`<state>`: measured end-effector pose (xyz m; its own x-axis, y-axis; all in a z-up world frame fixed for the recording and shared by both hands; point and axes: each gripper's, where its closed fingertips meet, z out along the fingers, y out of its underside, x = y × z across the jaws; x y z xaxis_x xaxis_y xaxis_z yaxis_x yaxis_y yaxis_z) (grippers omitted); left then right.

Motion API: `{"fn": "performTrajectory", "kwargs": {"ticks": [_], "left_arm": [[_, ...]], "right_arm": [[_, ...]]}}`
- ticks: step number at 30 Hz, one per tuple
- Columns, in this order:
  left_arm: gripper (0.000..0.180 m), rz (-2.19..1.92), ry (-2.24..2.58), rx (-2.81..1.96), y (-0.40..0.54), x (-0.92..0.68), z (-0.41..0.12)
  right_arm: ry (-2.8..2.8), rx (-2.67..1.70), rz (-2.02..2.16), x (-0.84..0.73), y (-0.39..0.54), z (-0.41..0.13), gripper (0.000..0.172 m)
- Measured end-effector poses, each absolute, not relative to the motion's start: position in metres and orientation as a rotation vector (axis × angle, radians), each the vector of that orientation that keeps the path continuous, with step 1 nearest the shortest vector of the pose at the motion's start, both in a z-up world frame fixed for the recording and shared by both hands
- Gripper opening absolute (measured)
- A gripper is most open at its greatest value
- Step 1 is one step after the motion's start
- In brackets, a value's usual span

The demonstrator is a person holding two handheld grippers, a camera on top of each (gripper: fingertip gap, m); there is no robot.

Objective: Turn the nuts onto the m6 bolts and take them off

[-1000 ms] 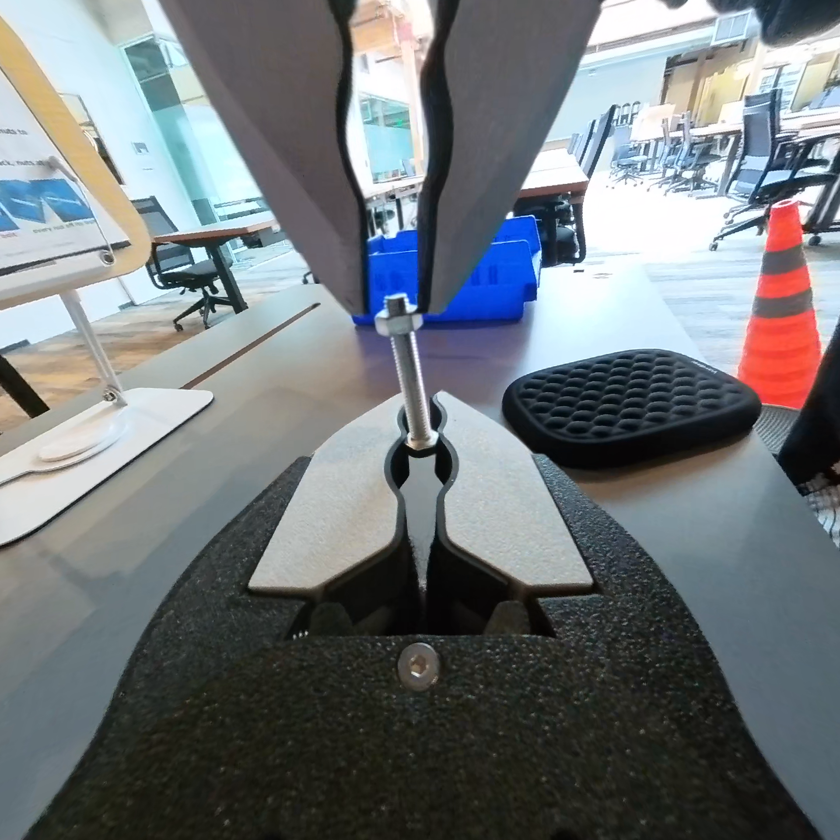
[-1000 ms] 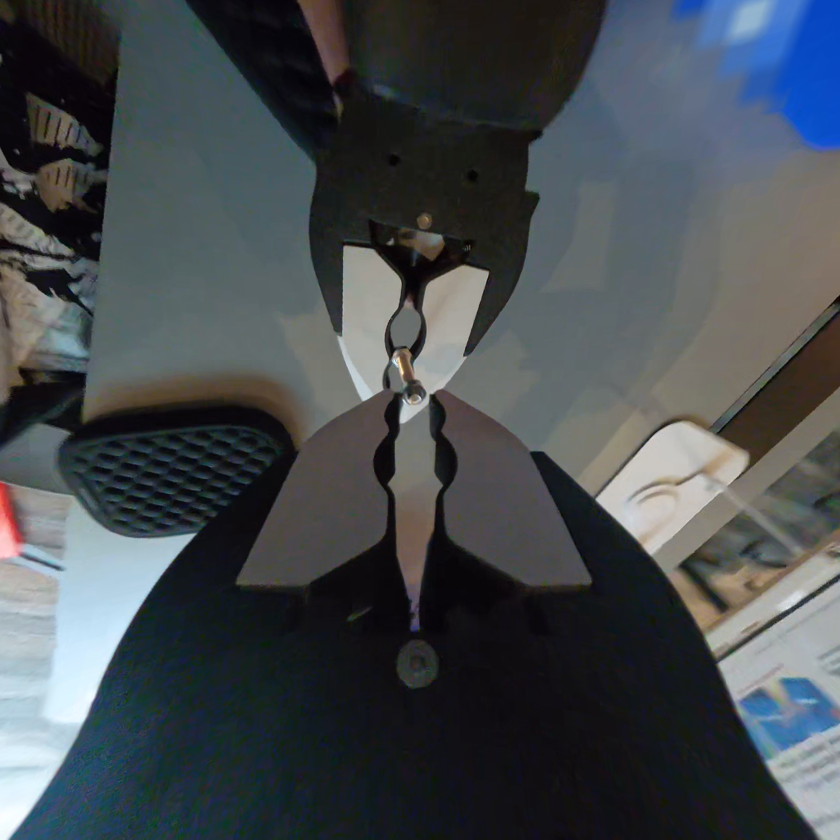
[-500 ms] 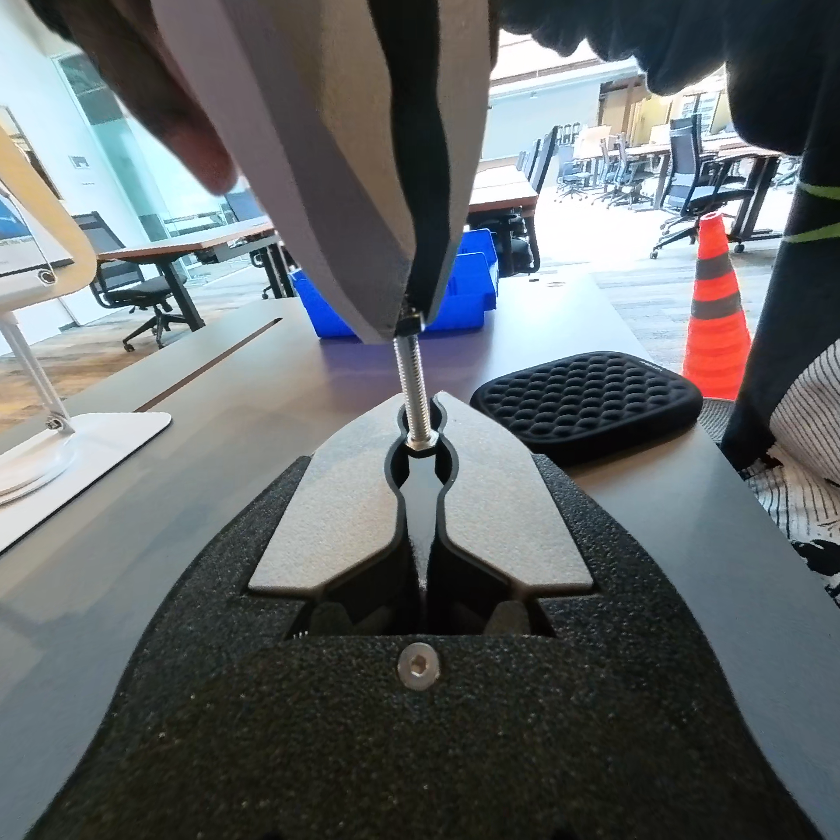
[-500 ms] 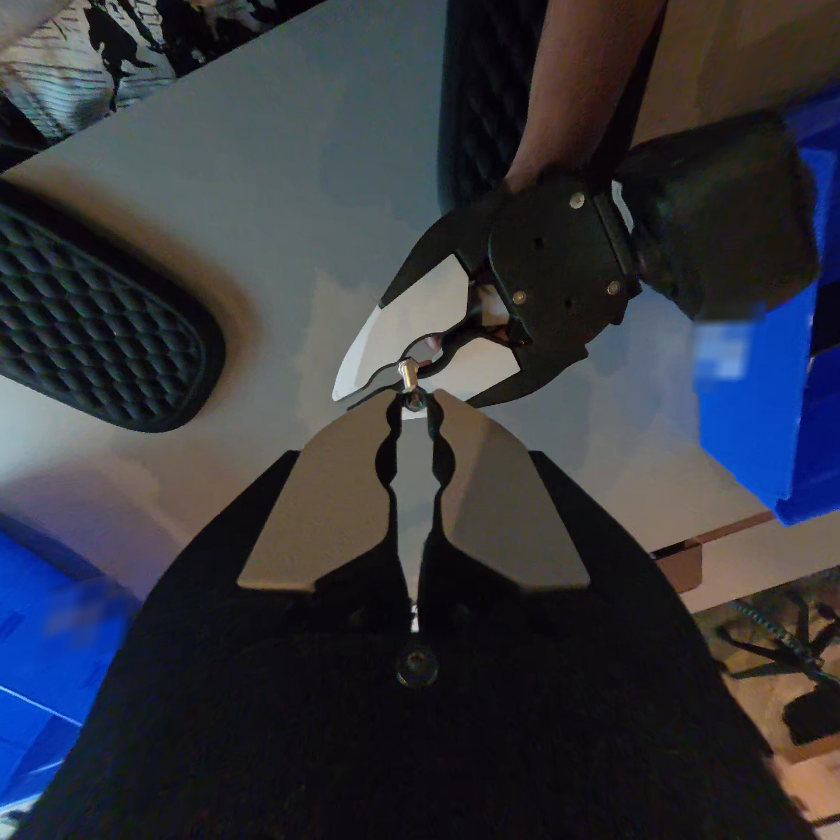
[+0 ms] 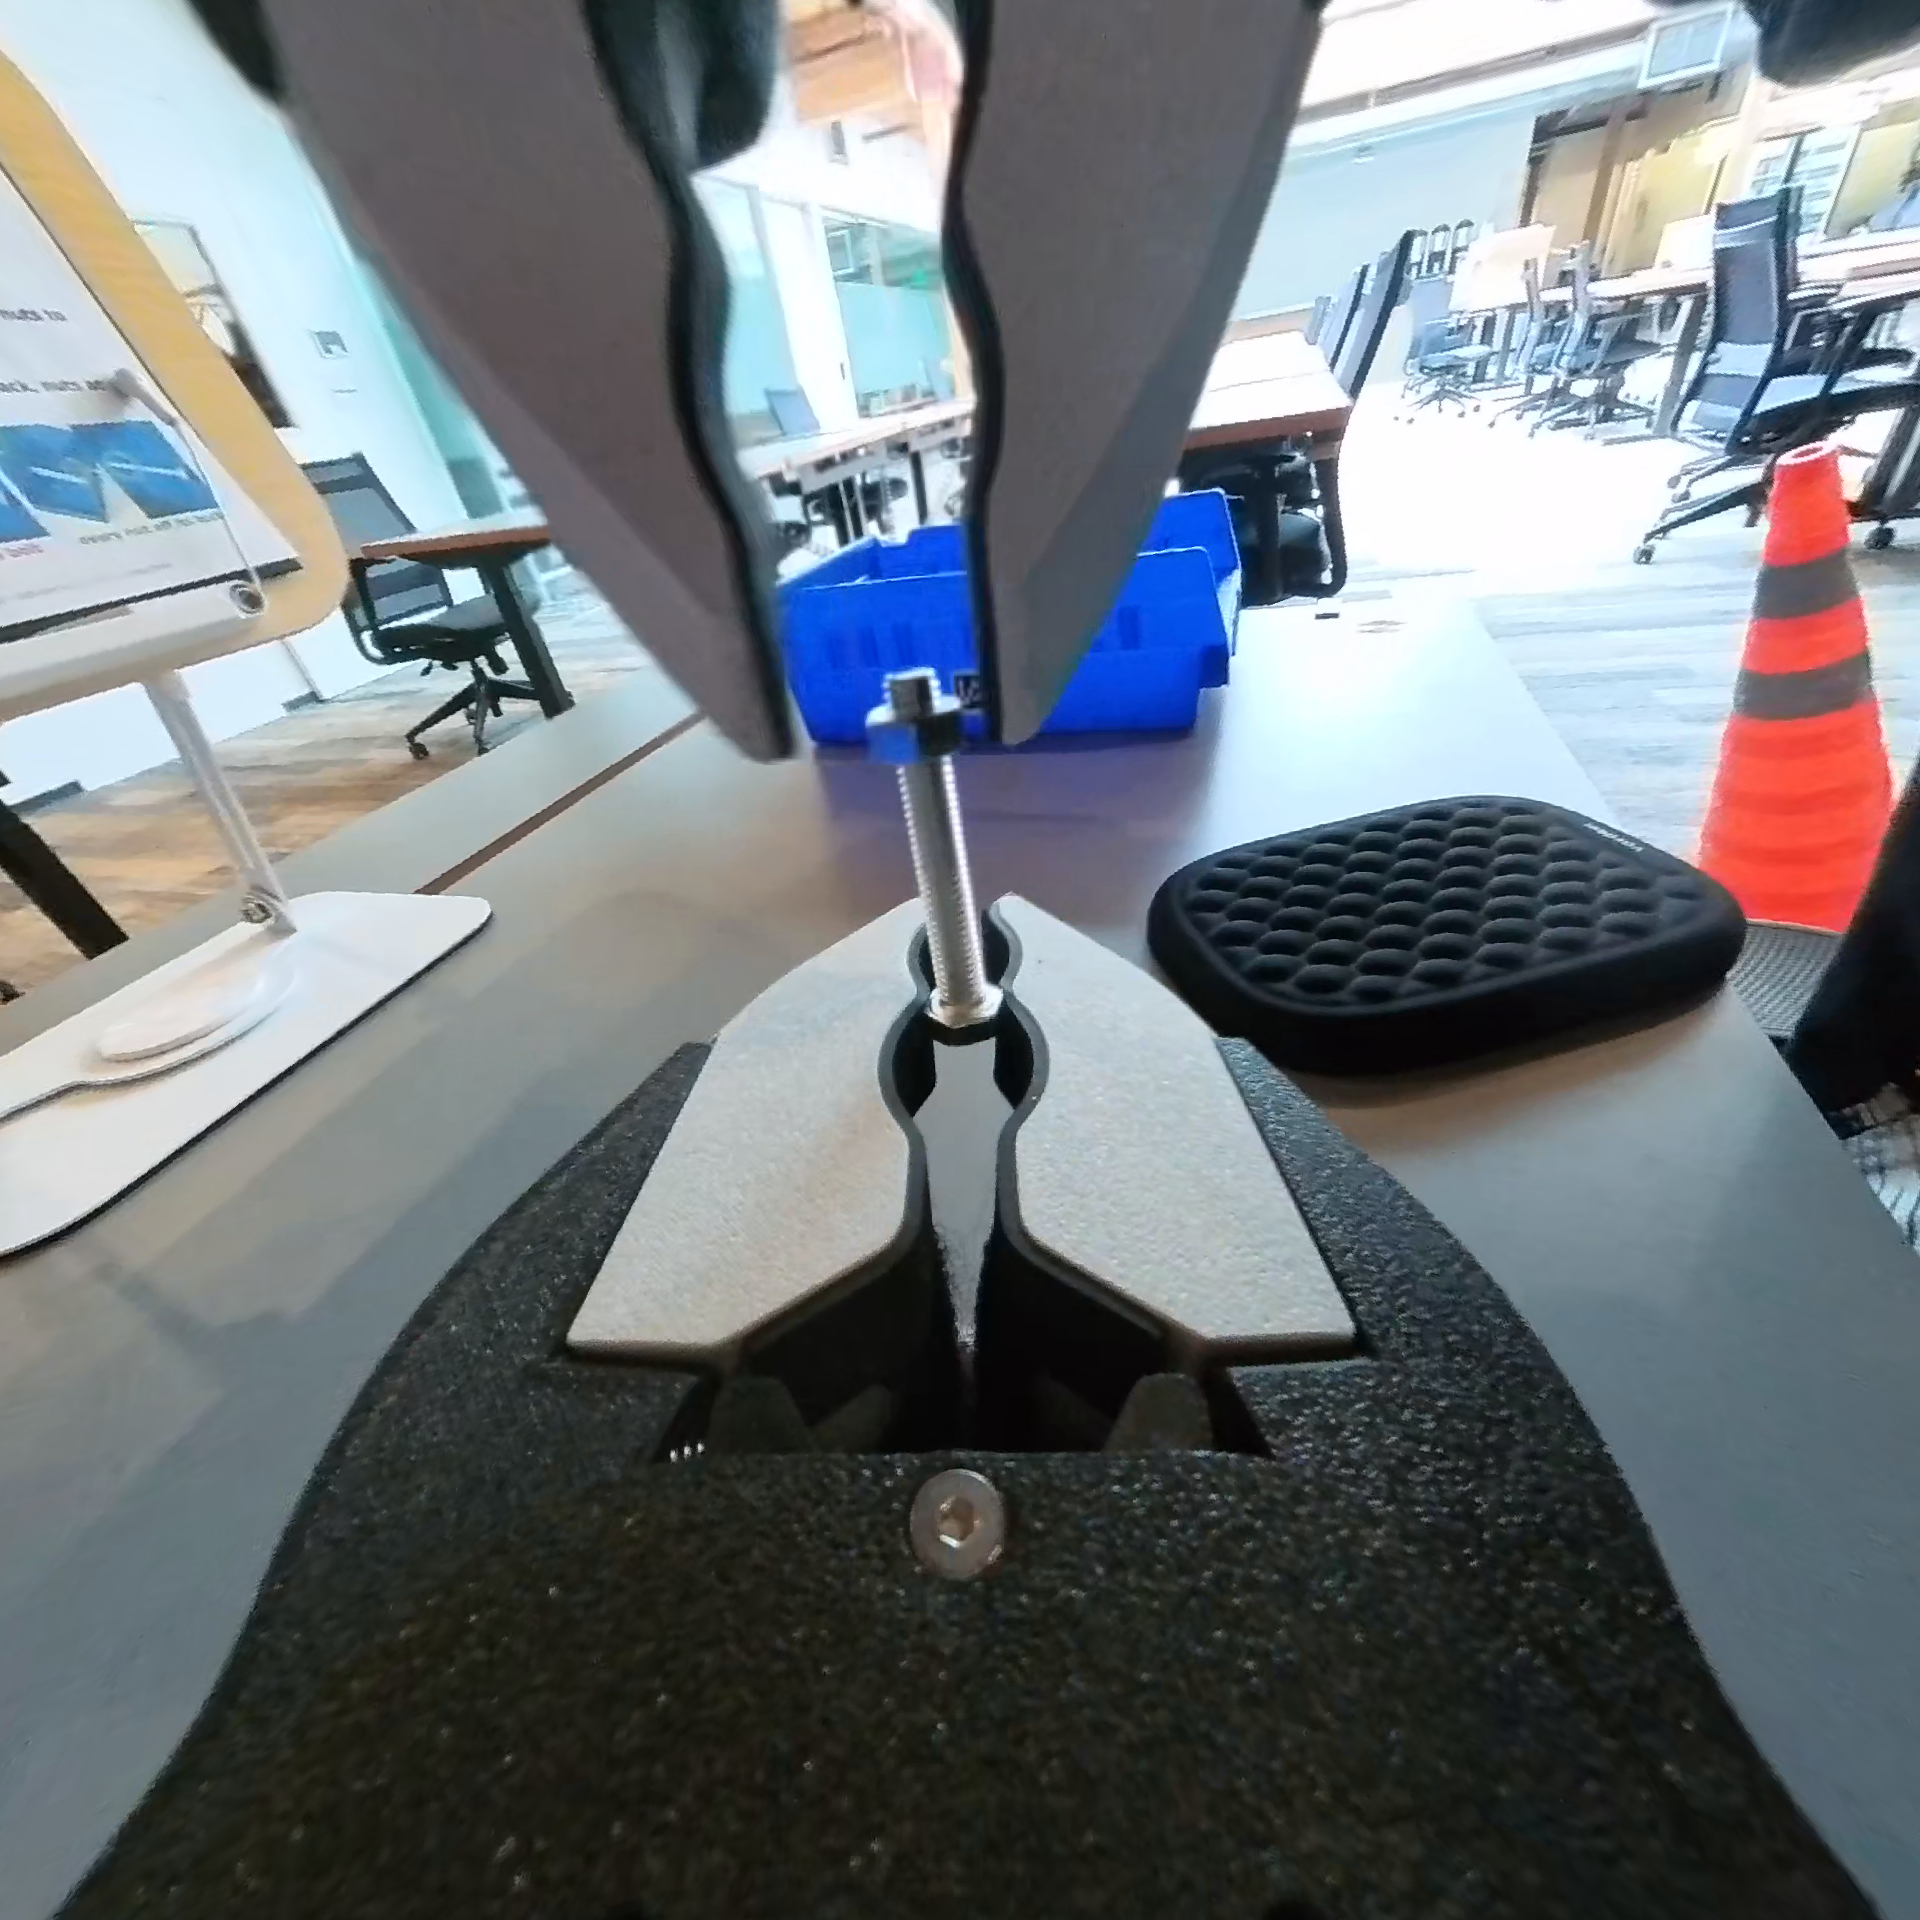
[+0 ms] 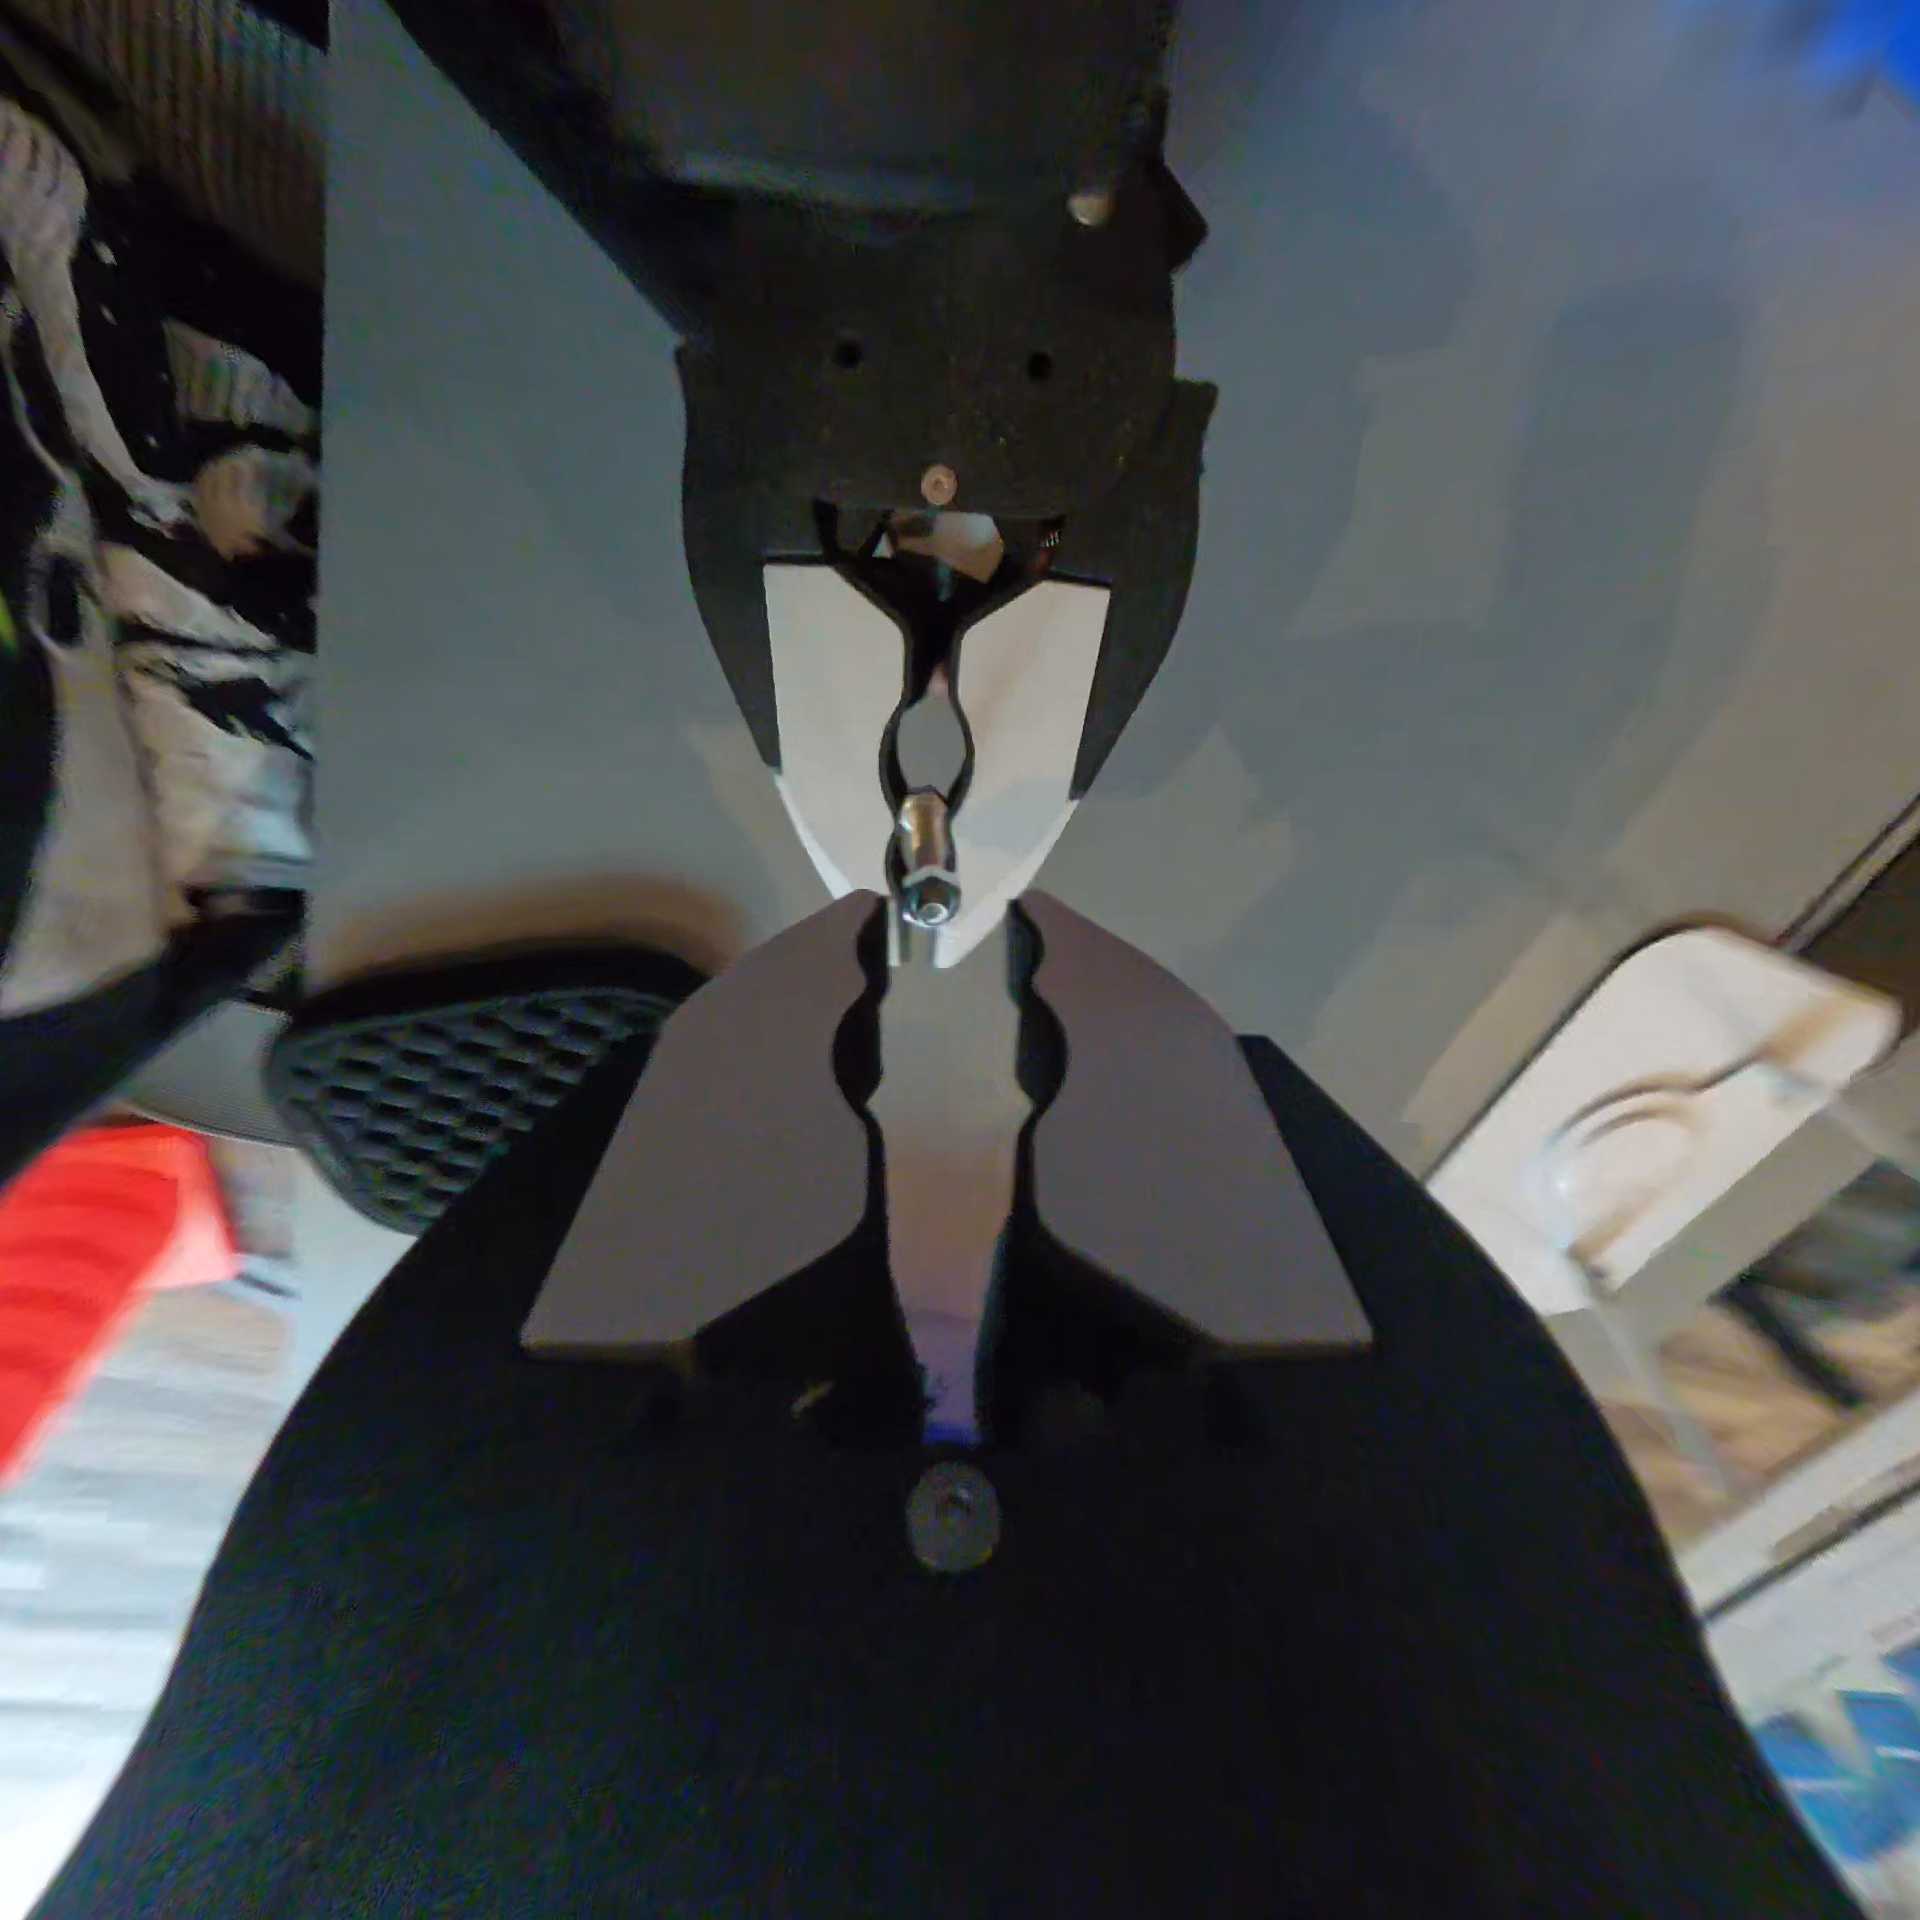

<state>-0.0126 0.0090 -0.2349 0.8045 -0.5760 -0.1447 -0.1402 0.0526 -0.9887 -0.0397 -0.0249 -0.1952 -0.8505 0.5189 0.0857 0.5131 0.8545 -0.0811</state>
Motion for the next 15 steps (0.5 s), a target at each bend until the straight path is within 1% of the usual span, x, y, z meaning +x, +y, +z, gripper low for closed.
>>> {"fn": "performTrajectory", "kwargs": {"ticks": [1, 2, 3, 5, 6, 11, 12, 13, 15], "left_arm": [[0.006, -0.381, 0.610, -1.499, 0.008, -0.012, -0.234], [0.006, -0.408, 0.620, -1.488, 0.005, -0.010, -0.233], [0.006, -0.430, 0.625, -1.481, 0.004, -0.008, -0.232], [0.006, -0.454, 0.646, -1.480, 0.002, -0.006, -0.233], [0.006, -0.463, 0.654, -1.479, 0.001, -0.005, -0.233], [0.006, -0.497, 0.683, -1.474, -0.002, 0.001, -0.235], [0.006, -0.501, 0.687, -1.472, -0.002, 0.001, -0.235], [0.006, -0.502, 0.689, -1.472, -0.002, 0.002, -0.235], [0.006, -0.493, 0.684, -1.469, -0.002, 0.001, -0.234]], "right_arm": [[-2.929, -0.671, 0.092, -0.043, -0.024, -0.193, 0.031], [-2.947, -0.483, 0.111, -0.043, -0.026, -0.191, 0.036], [-2.970, -0.266, 0.130, -0.040, -0.029, -0.190, 0.038], [-2.949, 0.131, 0.149, -0.036, -0.032, -0.188, 0.034], [-2.920, 0.248, 0.152, -0.037, -0.033, -0.188, 0.031], [-2.967, 0.400, 0.191, -0.036, -0.034, -0.197, 0.022], [-2.976, 0.409, 0.188, -0.036, -0.034, -0.198, 0.019], [-2.982, 0.408, 0.191, -0.035, -0.034, -0.199, 0.012], [-2.993, 0.346, 0.229, -0.035, -0.037, -0.198, 0.010]]}}
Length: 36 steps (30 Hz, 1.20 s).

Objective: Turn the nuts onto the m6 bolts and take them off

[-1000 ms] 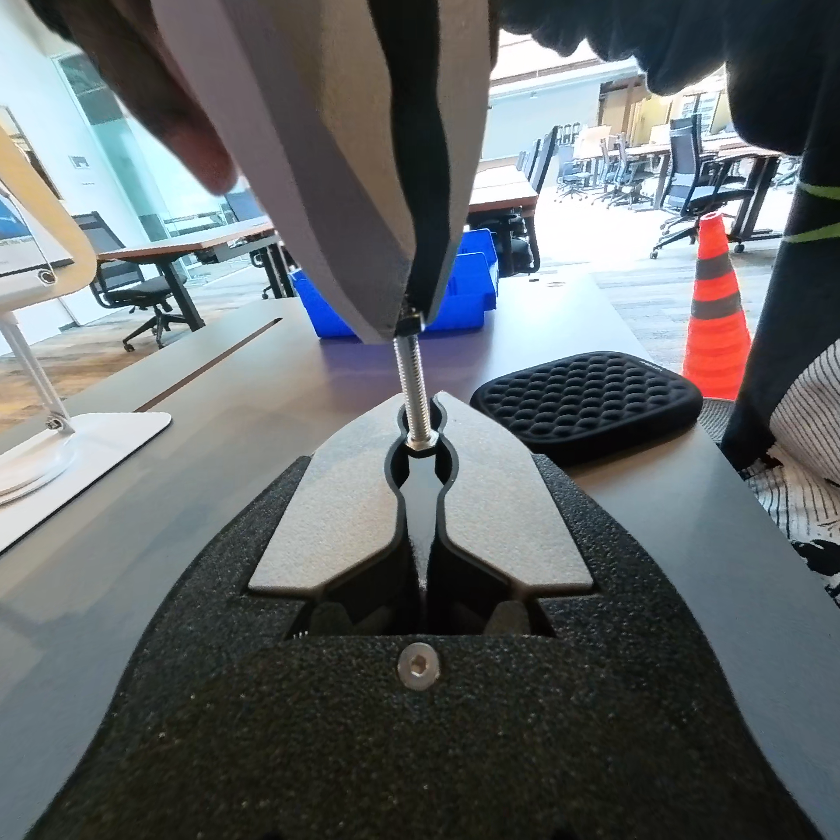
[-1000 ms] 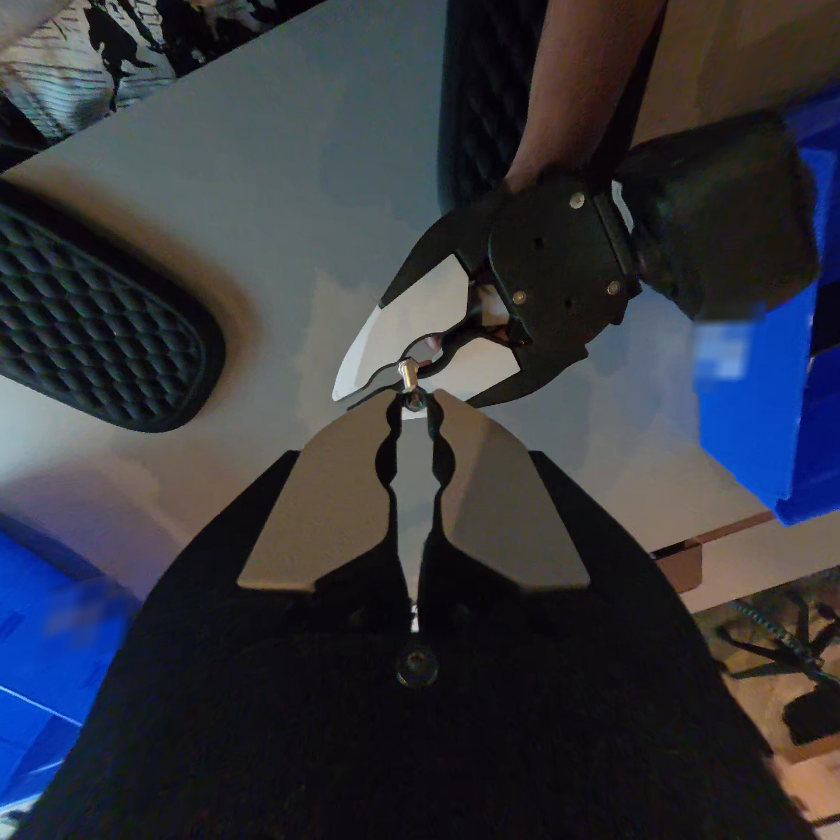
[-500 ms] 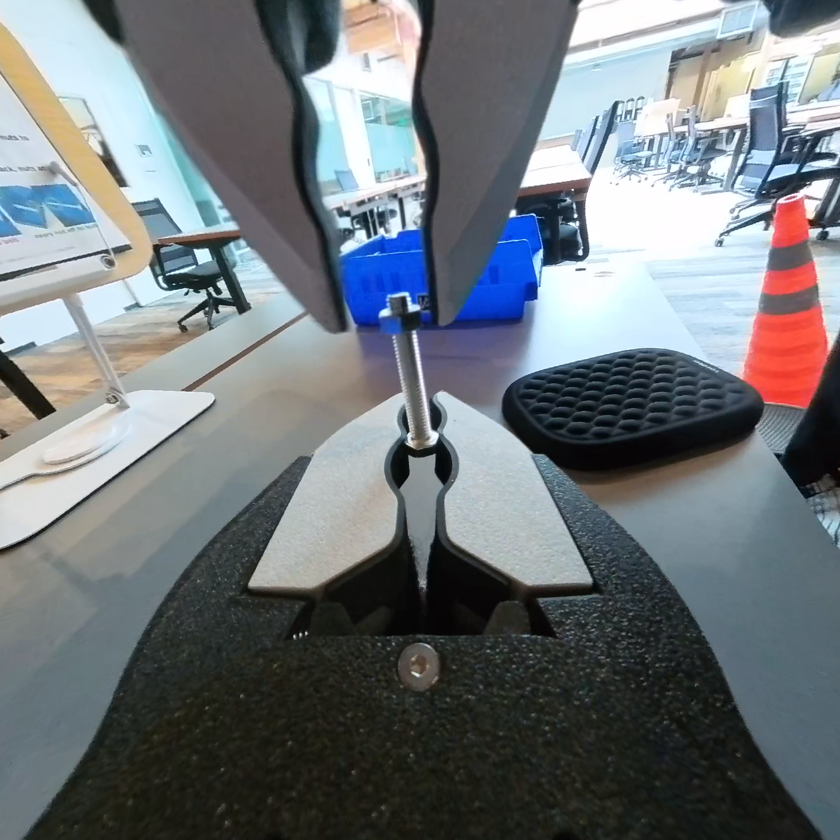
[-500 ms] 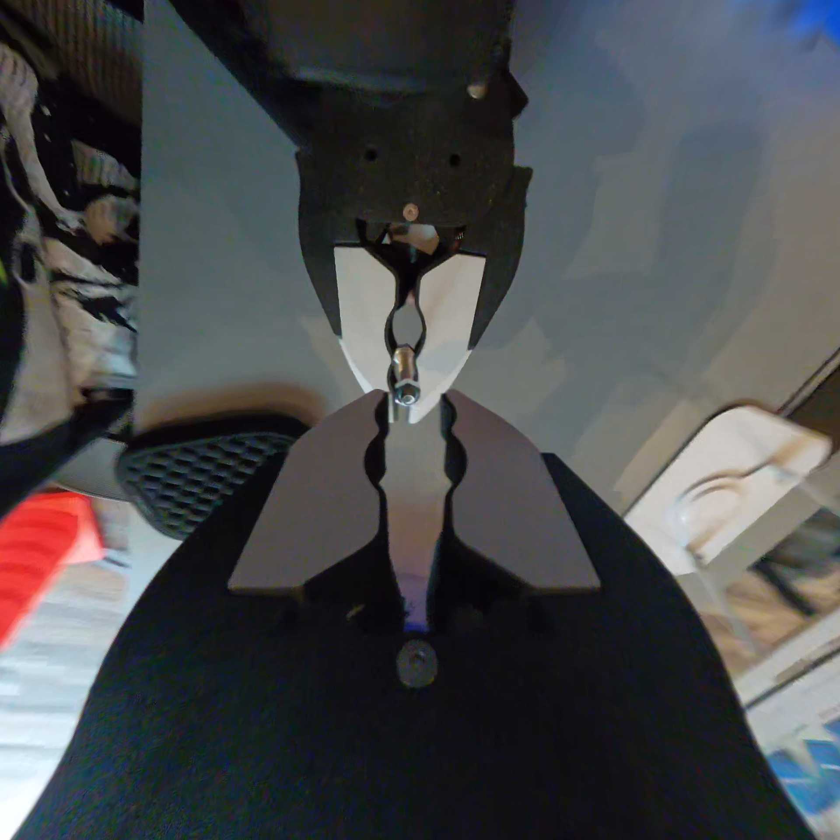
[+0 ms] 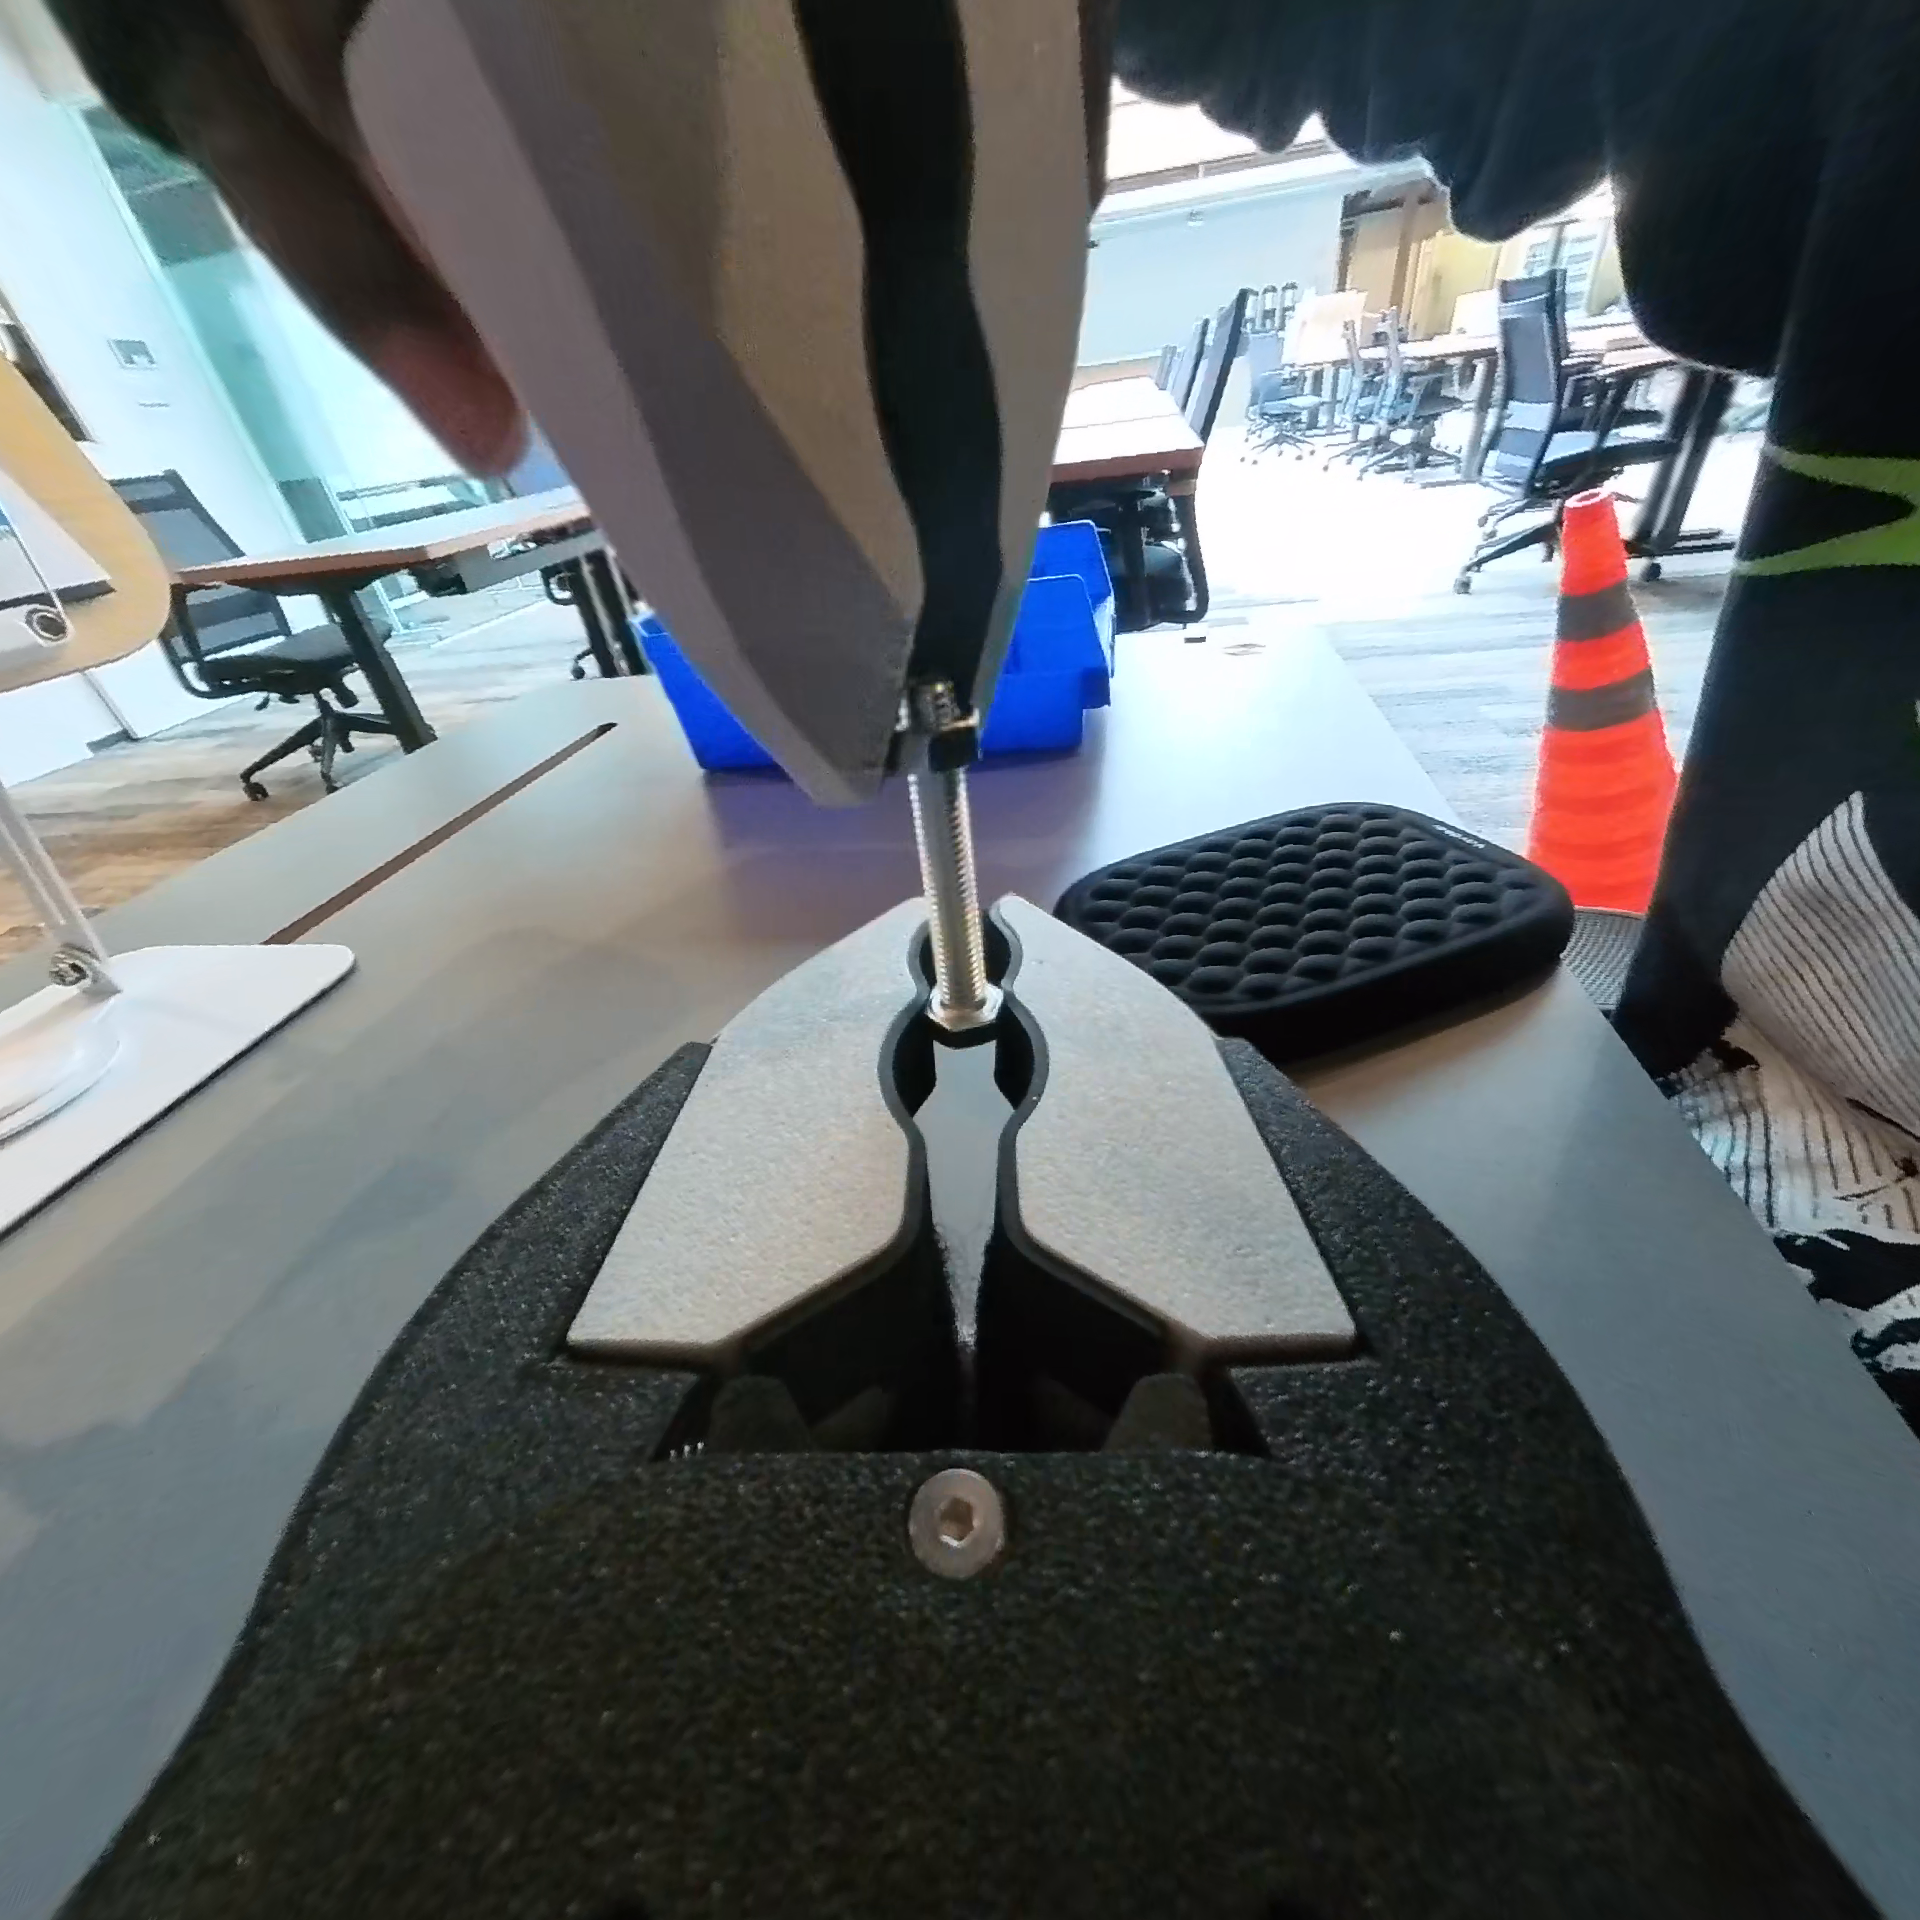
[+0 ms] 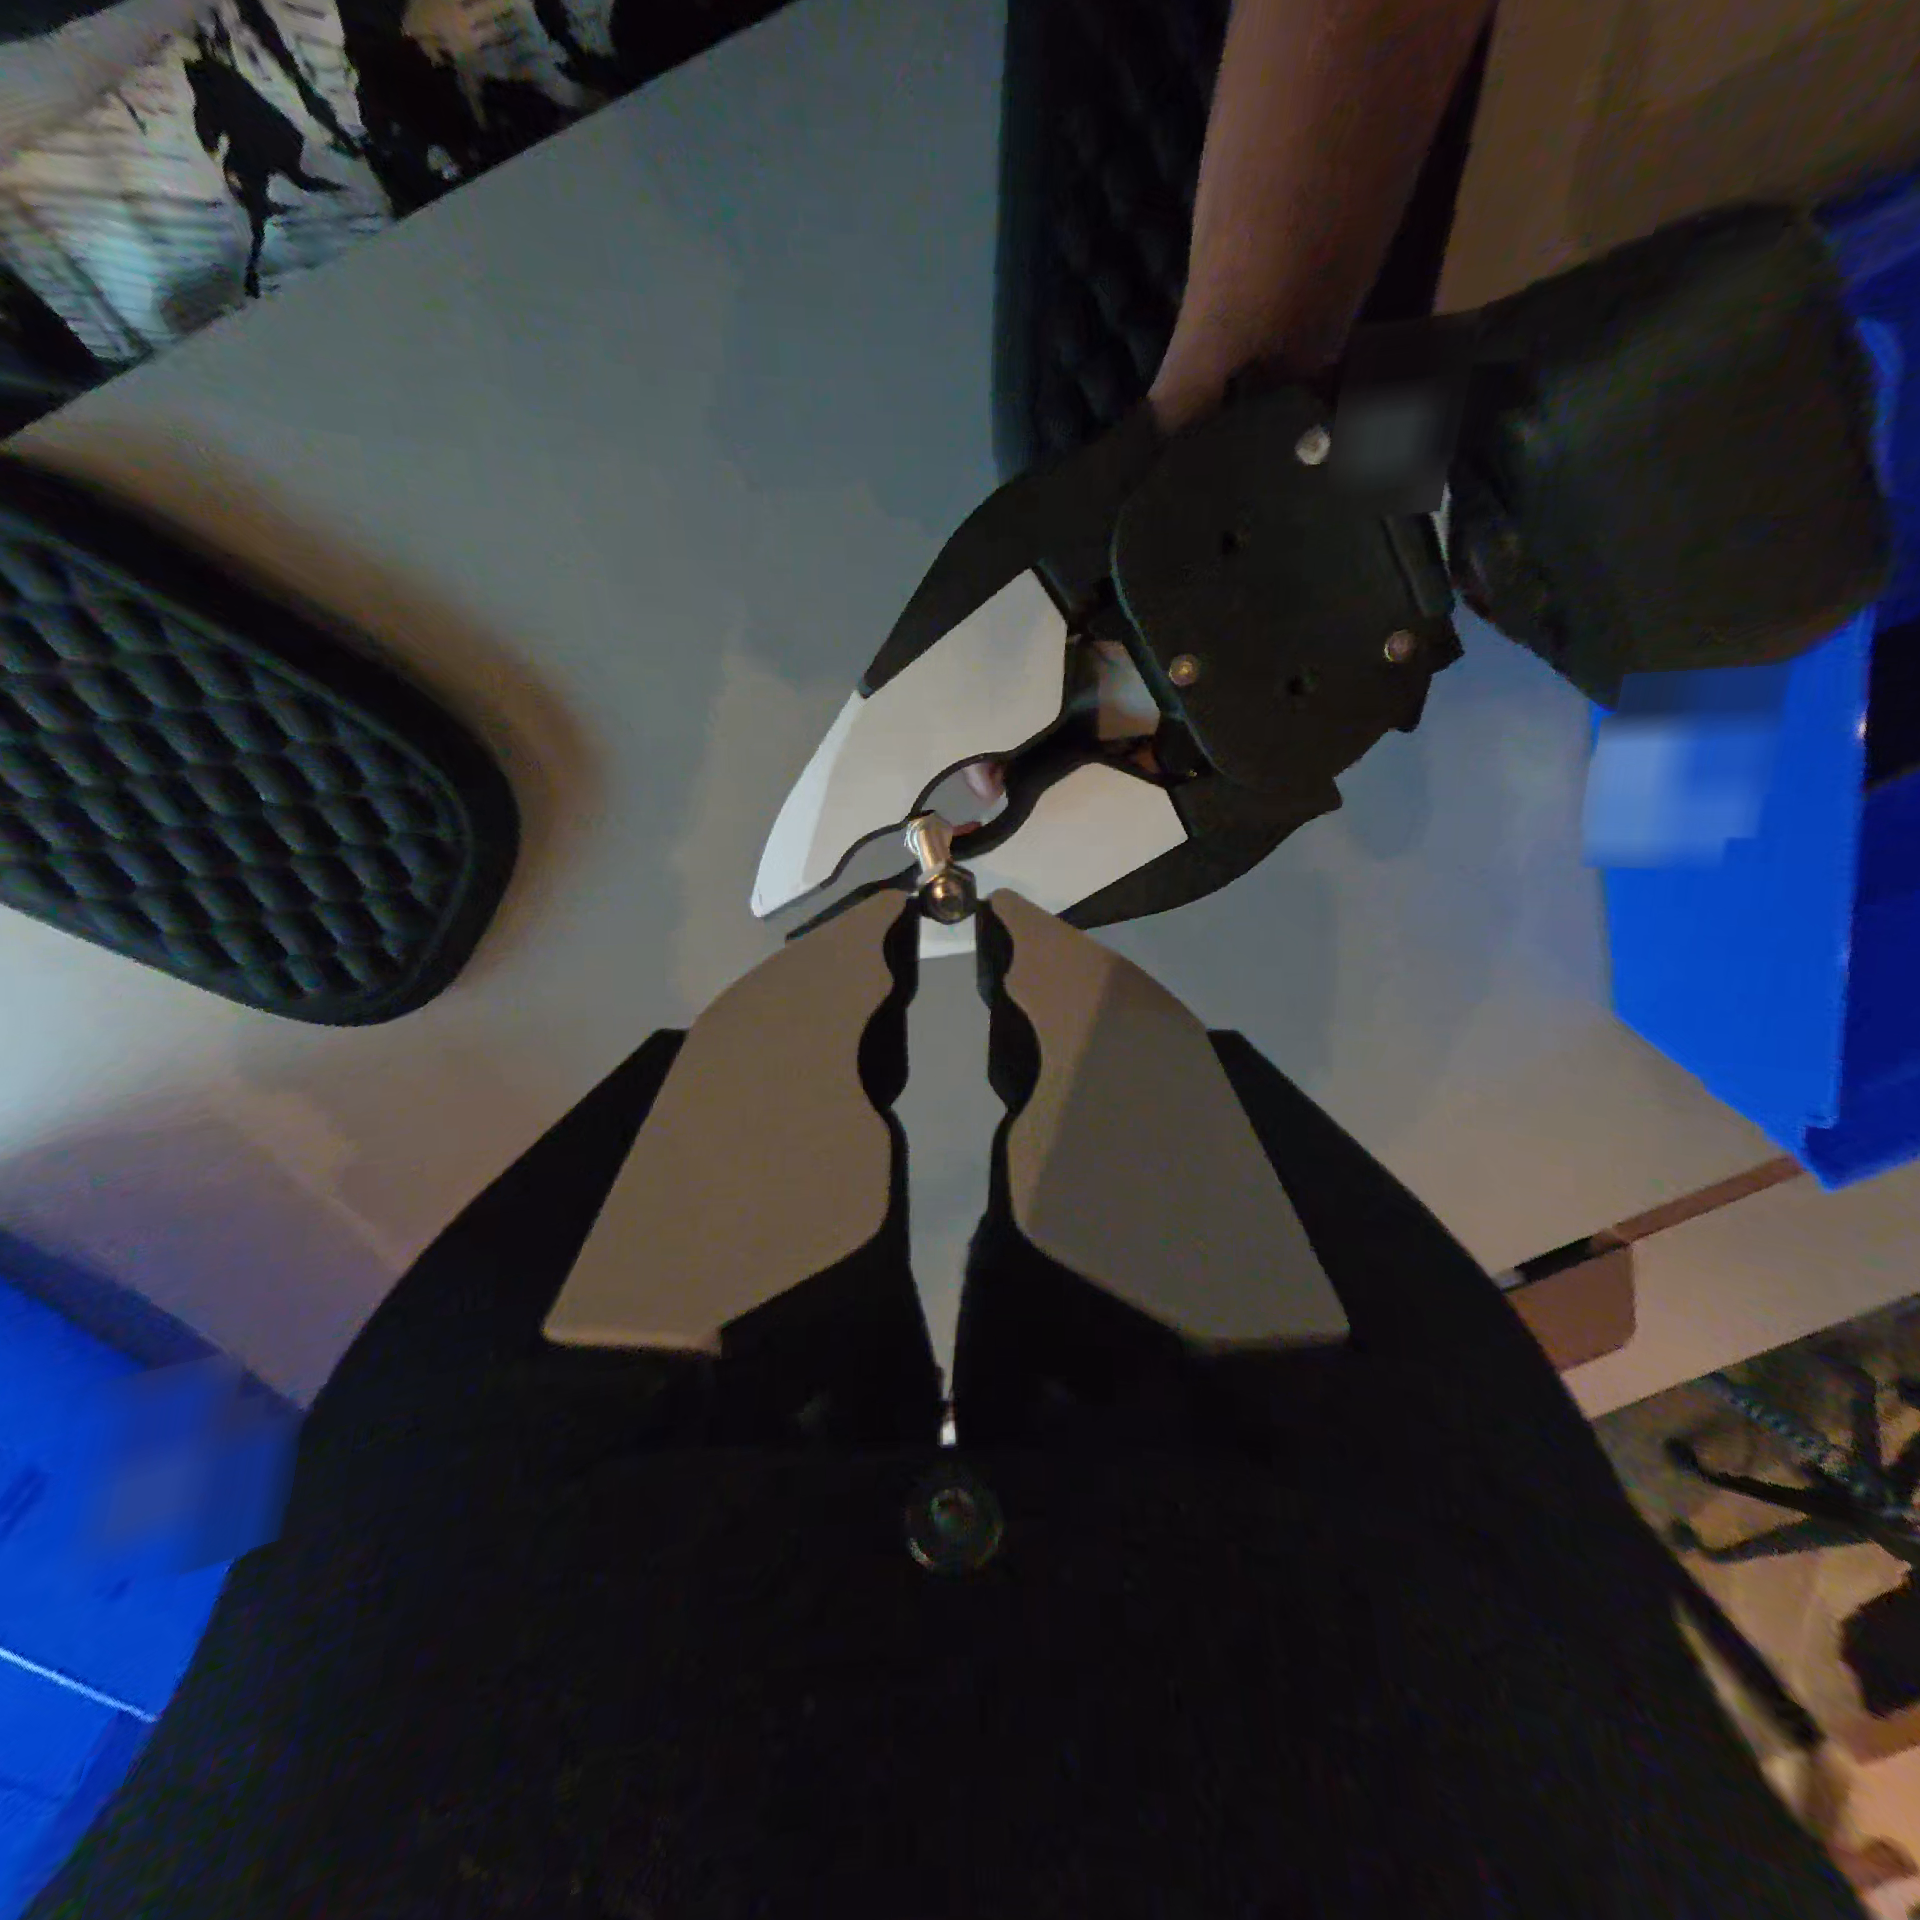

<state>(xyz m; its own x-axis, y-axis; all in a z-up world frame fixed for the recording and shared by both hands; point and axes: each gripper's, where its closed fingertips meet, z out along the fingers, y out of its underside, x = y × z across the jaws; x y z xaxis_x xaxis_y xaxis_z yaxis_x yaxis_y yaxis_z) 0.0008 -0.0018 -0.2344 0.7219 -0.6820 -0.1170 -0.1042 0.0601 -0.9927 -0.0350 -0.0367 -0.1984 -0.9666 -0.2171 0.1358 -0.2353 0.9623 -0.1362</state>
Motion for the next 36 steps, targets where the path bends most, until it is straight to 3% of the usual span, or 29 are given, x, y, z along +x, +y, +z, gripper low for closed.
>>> {"fn": "performTrajectory", "kwargs": {"ticks": [11, 14, 16, 18, 21, 26, 30, 36], "left_arm": [[0.006, -0.333, 0.590, -1.521, 0.011, -0.014, -0.238], [0.006, -0.354, 0.600, -1.514, 0.010, -0.011, -0.237], [0.006, -0.375, 0.610, -1.501, 0.008, -0.011, -0.235], [0.006, -0.410, 0.623, -1.486, 0.005, -0.008, -0.233], [0.006, -0.457, 0.648, -1.481, 0.002, -0.004, -0.234], [0.006, -0.491, 0.682, -1.477, -0.001, 0.002, -0.236], [0.006, -0.495, 0.691, -1.472, -0.002, 0.003, -0.236], [0.006, -0.452, 0.647, -1.479, 0.002, -0.002, -0.234]], "right_arm": [[-2.836, -1.155, 0.169, -0.034, -0.021, -0.203, 0.010], [-2.859, -1.082, 0.208, -0.033, -0.021, -0.202, 0.014], [-2.922, -0.835, 0.233, -0.034, -0.022, -0.200, 0.035], [-2.963, -0.428, 0.259, -0.035, -0.024, -0.196, 0.042], [-2.971, 0.100, 0.251, -0.030, -0.028, -0.194, 0.035], [-2.980, 0.376, 0.284, -0.032, -0.036, -0.195, 0.024], [-3.001, 0.412, 0.245, -0.032, -0.038, -0.199, 0.010], [-3.005, -0.277, 0.151, -0.033, -0.030, -0.198, 0.010]]}}
